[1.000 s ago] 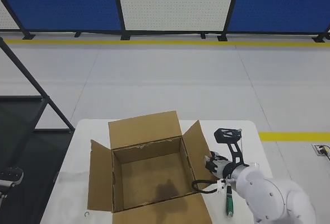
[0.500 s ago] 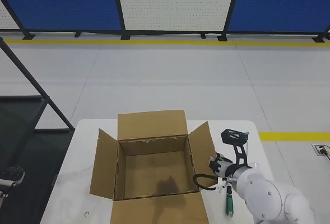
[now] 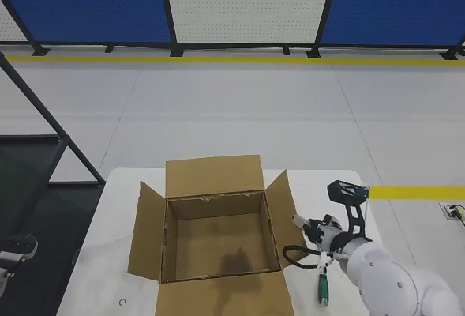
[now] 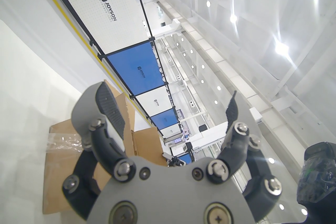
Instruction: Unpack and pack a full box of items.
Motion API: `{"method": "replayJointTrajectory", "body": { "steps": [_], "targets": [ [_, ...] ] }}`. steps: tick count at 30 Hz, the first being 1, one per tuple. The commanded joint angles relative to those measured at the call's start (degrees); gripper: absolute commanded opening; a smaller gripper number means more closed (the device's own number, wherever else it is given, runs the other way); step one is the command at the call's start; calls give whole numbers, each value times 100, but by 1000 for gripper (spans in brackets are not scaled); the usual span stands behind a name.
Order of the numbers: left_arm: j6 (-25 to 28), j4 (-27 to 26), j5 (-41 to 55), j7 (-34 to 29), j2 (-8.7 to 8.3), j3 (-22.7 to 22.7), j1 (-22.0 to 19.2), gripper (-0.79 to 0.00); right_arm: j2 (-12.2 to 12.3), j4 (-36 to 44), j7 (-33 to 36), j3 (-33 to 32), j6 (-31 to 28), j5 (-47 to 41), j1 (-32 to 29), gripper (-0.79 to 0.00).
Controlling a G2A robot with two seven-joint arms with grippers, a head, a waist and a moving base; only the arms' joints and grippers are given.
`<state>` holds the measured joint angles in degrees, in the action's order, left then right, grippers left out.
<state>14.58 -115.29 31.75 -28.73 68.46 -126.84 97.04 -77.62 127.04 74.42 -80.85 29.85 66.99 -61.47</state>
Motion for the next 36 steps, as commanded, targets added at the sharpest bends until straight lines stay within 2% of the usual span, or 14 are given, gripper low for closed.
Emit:
{"method": "replayJointTrajectory", "body": {
  "steps": [1,4,6,15,20,24,33,36],
  "targets": [
    [-15,-27,-22,-22,-3,42,-21,0,13,286,-29,-226,30,35,-206,0],
    [-40,-69,-54,-71,-9,116,-73,0,32,742,-82,-670,82,69,-641,0],
    [-56,-102,-82,-108,-14,176,-110,0,44,760,-89,-976,90,10,-812,0],
    [-90,-200,-269,-127,-25,441,-237,0,132,646,608,-1923,-607,-205,-1729,0],
    [-111,-213,-389,-63,-28,544,-284,0,188,106,1131,-1871,-1139,-220,-1706,0],
    [-152,-223,-494,19,-29,636,-323,0,228,-288,1341,-1549,-1491,-24,-1485,0],
    [-281,-255,-666,217,-35,781,-443,0,228,-288,1341,-1549,-1491,-24,-1485,0],
    [-344,-245,-703,307,-37,831,-504,0,239,-564,1075,-1229,-1813,102,-1378,0]
  ]
}}
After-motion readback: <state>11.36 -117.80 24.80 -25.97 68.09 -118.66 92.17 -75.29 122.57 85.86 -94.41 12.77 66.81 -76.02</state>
